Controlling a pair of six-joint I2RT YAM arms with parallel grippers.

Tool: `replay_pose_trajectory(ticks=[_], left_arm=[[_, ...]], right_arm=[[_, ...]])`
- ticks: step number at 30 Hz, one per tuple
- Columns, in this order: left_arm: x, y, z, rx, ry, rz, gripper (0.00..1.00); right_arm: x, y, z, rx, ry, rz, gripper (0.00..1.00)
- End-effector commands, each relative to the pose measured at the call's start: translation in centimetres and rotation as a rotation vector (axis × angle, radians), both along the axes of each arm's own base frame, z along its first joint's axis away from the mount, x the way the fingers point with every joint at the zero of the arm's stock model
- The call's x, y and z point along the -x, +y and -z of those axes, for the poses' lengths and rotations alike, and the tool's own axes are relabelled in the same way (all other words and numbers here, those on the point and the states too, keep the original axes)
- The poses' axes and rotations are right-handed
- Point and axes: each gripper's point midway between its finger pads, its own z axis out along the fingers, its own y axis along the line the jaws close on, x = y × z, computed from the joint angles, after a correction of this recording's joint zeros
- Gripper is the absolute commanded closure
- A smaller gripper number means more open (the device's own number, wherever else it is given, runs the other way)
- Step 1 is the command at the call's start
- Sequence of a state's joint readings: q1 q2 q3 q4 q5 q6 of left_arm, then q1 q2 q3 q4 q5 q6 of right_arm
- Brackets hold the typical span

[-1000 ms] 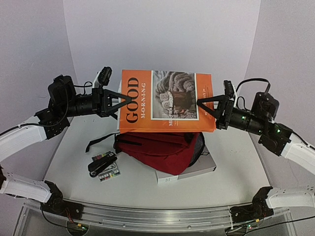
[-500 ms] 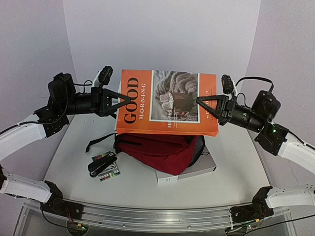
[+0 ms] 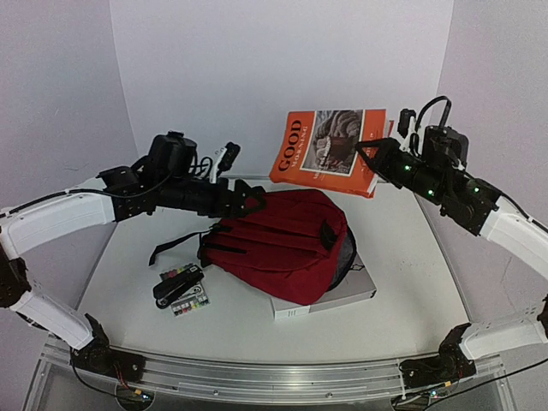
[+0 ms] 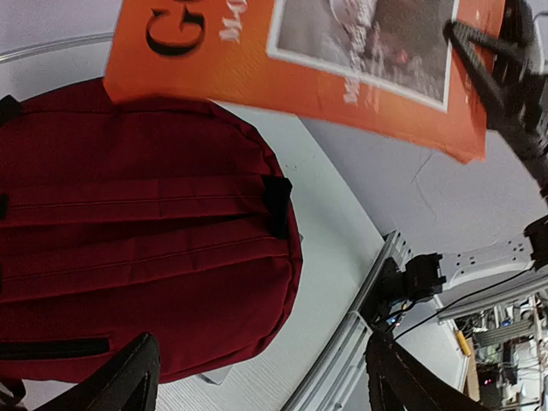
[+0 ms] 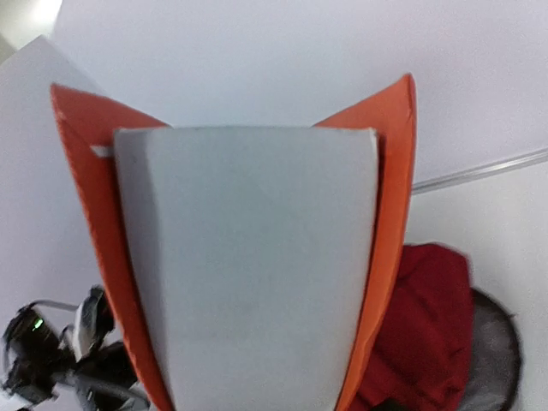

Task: Pack the student bag
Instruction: Pick up the book from the center of the board, then place the book in the student bag.

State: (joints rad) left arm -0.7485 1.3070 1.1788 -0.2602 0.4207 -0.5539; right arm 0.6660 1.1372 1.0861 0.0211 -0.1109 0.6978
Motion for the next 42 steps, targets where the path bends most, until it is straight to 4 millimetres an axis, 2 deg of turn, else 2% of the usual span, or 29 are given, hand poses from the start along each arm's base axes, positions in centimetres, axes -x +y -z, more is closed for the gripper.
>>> replay_pose_trajectory(ticks=[1,4,5,7,8,10,14,20,22,25,28,31,35,38,42], left_arm=[[0.3,-4.1,2.1,-0.231,-0.135,0.015,0.17],[0.7,-7.6,4.4,-0.333,-0.197,0.051,0.15],[1.2,-8.9,4.1,-0.340,-0.225,0.079,0.14],[1.8,-11.3,4.9,-0.377,-0.243,0.130,0.13],[2.1,-12.4,5.8,-0.408,-0.253,0.142,0.13],[2.6,-14.3,5.8,-0.428,-0.302,0.148,0.11],[4.2,-17.4,7.3,-0.473,-0.375,0.177,0.04],[3.8,-18.9,10.6,-0.631,-0.440,0.113,0.00],[3.7,-19.3,11.0,-0.679,-0.485,0.091,0.00],[2.3,-19.0,11.9,-0.780,-0.530,0.027,0.00],[1.3,-18.7,11.8,-0.824,-0.566,-0.027,0.01],[0.6,-18.5,11.7,-0.848,-0.581,-0.058,0.11],[0.1,-18.2,13.2,-0.900,-0.559,-0.057,0.23],[-0.4,-17.5,14.1,-0.925,-0.523,-0.062,0.39],[-1.7,-16.1,13.1,-0.922,-0.502,-0.120,0.66]], right_arm=[[-3.7,-8.0,-2.1,0.270,-0.072,0.481,1.00],[-4.7,-10.5,-1.4,0.401,-0.053,0.641,1.00],[-4.8,-11.3,-1.2,0.432,-0.047,0.687,1.00],[-5.2,-12.4,-0.5,0.474,-0.031,0.744,1.00],[-5.3,-12.8,-0.1,0.485,-0.023,0.759,1.00],[-5.4,-13.5,0.7,0.489,-0.006,0.773,1.00],[-5.3,-14.3,2.1,0.478,0.023,0.771,1.00],[-4.4,-14.5,2.5,0.432,0.032,0.743,1.00],[-4.1,-14.4,2.5,0.413,0.034,0.725,1.00],[-3.6,-13.9,2.1,0.377,0.029,0.683,1.00],[-3.2,-13.6,2.0,0.357,0.027,0.652,1.00],[-2.8,-13.5,2.1,0.347,0.030,0.636,1.00],[-2.2,-13.8,2.1,0.330,0.029,0.629,1.00],[-1.8,-14.0,2.1,0.326,0.026,0.624,1.00],[-1.3,-13.6,1.8,0.304,0.022,0.590,1.00]])
